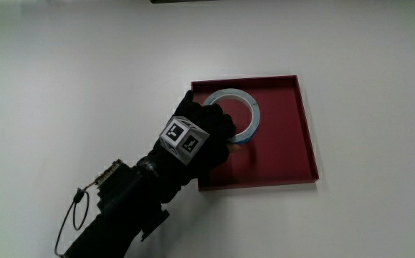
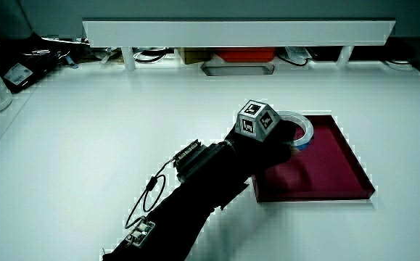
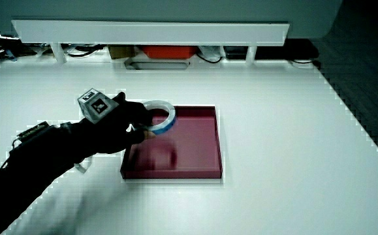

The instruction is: Place blue tape

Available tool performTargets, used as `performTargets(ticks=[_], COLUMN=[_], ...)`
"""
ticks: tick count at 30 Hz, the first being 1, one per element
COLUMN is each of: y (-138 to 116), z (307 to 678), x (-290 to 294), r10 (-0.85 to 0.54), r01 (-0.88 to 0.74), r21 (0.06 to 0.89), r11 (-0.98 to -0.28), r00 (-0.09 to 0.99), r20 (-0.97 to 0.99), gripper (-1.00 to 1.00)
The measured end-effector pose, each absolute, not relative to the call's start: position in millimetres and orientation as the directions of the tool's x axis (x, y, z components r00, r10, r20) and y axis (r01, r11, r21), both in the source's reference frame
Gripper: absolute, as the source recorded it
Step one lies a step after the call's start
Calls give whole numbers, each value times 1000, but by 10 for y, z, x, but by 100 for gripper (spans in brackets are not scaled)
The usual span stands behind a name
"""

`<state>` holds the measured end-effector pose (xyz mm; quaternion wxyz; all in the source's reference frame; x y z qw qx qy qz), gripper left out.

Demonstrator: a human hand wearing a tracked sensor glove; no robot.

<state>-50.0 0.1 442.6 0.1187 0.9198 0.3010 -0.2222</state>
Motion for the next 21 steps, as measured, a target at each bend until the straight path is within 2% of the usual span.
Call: performTargets(ticks=[9,13,21], y=[56,16,-44], z=[4880,4939,5003], x=[-386,-355,-280], r10=[468,463,432], r01=[611,615,614], r21=[167,185,290], r11=[-774,-766,-734], r00=[729,729,752], r20=[-499,-505,-498], gripper=[0,0,0])
